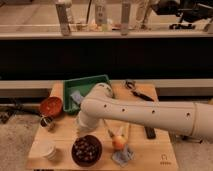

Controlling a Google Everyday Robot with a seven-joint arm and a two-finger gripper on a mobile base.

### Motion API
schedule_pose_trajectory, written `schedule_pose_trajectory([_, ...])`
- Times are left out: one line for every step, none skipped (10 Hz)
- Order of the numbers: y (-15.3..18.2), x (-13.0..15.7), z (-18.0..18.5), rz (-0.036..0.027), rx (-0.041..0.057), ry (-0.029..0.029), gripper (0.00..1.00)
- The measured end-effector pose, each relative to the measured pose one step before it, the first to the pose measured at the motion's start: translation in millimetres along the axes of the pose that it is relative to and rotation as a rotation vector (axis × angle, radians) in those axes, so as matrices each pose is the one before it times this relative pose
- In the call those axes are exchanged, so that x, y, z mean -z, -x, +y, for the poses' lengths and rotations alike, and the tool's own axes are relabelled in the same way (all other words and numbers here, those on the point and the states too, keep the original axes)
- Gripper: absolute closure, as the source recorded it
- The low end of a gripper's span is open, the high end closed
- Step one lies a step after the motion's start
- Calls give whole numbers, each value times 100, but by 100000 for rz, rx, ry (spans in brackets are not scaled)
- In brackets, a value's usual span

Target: Place grapes in purple bowl

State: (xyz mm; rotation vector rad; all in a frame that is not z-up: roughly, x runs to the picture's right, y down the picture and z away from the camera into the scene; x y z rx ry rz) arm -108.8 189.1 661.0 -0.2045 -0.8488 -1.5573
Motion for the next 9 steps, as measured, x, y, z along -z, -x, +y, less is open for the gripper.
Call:
schedule_pose_trajectory([-168, -58, 122, 64, -309, 54, 42])
schedule_pose_trajectory([-15, -63, -78, -118, 123, 53, 41])
schedule_pose_trajectory([-1, 4, 5, -5, -43, -19, 41])
schedule_pose_trajectory([0, -7, 12, -21, -59, 11, 41])
schedule_pose_trajectory([0, -1, 5, 2, -7, 4, 41])
schedule_pose_trajectory([15, -49, 16, -95, -46, -53, 41])
schedule_pose_trajectory([-2, 9, -10, 10, 2, -14, 41])
schedule_pose_trajectory([1, 0, 25, 2, -42, 13, 41])
schedule_pose_trajectory([-5, 4, -27, 9, 37, -17, 41])
